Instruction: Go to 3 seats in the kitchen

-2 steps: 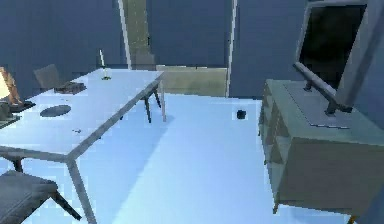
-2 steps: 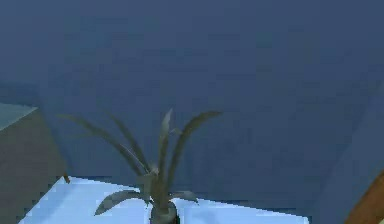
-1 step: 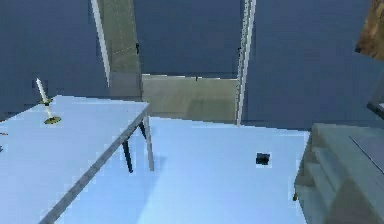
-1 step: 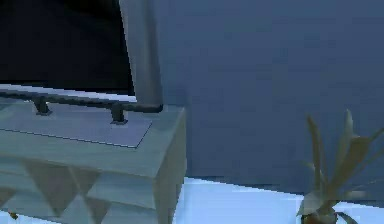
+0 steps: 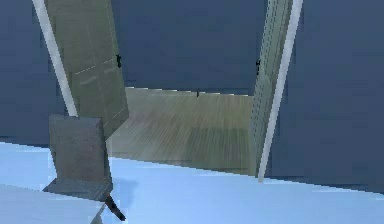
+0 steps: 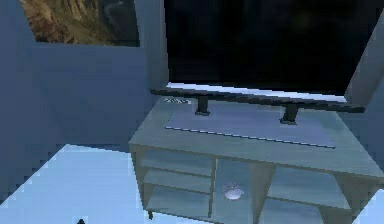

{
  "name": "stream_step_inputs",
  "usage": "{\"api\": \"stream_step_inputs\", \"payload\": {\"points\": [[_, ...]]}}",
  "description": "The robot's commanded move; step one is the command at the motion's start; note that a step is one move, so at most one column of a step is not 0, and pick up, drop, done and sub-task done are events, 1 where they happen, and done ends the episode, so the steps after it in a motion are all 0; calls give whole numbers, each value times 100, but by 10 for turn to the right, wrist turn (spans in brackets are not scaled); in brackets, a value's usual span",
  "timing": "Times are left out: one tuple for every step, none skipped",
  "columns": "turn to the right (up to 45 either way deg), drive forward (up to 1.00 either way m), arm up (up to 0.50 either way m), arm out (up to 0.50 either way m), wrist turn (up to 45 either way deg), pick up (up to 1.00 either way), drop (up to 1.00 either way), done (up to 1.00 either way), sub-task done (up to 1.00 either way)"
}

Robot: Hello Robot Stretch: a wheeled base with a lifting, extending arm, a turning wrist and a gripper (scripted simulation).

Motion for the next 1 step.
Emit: {"api": "stream_step_inputs", "payload": {"points": [[30, 0, 0, 0, 0, 0, 0, 0, 0]]}}
